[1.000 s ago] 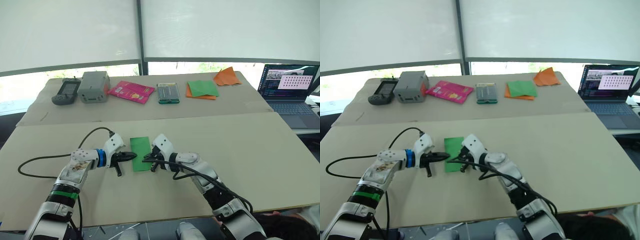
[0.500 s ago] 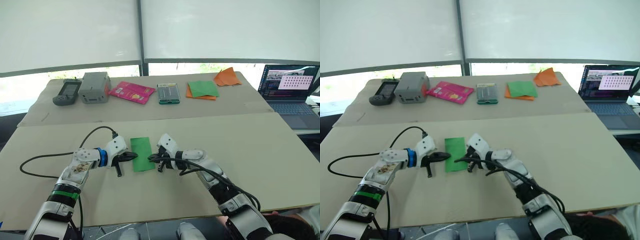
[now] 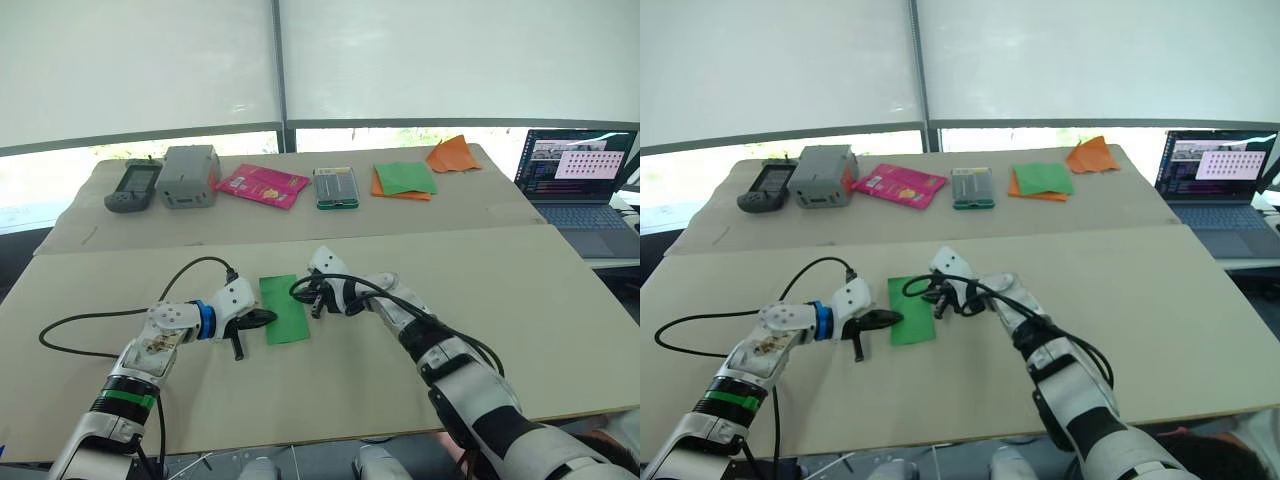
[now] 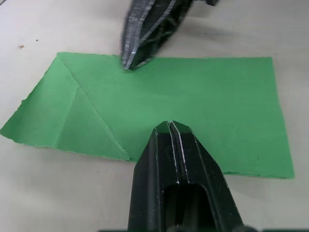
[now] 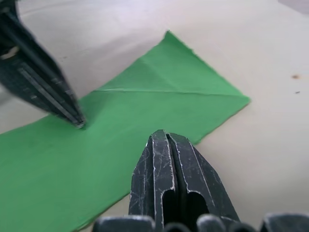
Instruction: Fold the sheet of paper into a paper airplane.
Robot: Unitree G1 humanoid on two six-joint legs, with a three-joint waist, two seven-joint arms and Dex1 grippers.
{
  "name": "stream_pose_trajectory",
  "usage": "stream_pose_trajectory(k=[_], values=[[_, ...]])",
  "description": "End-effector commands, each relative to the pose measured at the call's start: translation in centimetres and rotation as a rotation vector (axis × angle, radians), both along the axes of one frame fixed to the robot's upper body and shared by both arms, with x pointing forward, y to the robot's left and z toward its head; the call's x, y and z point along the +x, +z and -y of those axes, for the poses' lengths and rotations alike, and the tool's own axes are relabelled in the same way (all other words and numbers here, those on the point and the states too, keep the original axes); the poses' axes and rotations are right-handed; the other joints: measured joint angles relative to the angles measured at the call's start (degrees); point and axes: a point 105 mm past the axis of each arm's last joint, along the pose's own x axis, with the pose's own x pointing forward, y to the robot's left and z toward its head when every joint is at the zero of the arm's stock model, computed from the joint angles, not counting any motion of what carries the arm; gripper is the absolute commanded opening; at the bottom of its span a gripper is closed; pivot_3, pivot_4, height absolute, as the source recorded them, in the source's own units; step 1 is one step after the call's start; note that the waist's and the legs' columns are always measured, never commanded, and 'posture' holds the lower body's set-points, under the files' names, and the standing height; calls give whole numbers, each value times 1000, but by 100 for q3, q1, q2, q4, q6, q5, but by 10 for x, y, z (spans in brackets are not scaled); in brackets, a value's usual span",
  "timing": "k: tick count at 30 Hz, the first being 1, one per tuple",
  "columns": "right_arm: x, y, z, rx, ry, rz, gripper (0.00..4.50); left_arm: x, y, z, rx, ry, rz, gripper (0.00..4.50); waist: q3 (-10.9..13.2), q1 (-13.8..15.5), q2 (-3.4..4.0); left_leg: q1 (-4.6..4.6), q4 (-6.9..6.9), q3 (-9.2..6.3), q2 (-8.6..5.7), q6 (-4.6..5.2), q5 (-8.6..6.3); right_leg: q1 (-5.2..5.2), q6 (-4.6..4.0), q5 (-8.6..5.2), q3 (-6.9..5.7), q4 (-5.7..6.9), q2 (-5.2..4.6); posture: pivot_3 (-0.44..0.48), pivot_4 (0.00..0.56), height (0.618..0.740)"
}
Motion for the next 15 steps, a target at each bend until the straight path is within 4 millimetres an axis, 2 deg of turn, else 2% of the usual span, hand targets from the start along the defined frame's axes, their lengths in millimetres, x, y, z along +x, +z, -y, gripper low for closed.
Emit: stream_pose_trajectory(k=[1,8,15], values=[[9,-4,5,-23,-39,-2,12,-10,-17,-4,46,-1,-69,0,1,-8,2,0,0,0,0,0,0,0,0,0,0,0,0,0,150,740],[18,4,1,-26,-63,22,12,-13,-18,-4,48,4,-72,0,4,-23,6,0,-1,-2,0,1,-1,0,0,-1,0,2,0,0,150,740],[6,5,-19,4,33,16,12,-13,-18,-7,55,14,-71,0,6,-96,13,0,-2,-5,0,2,-1,3,1,-2,-2,2,0,0,150,740]])
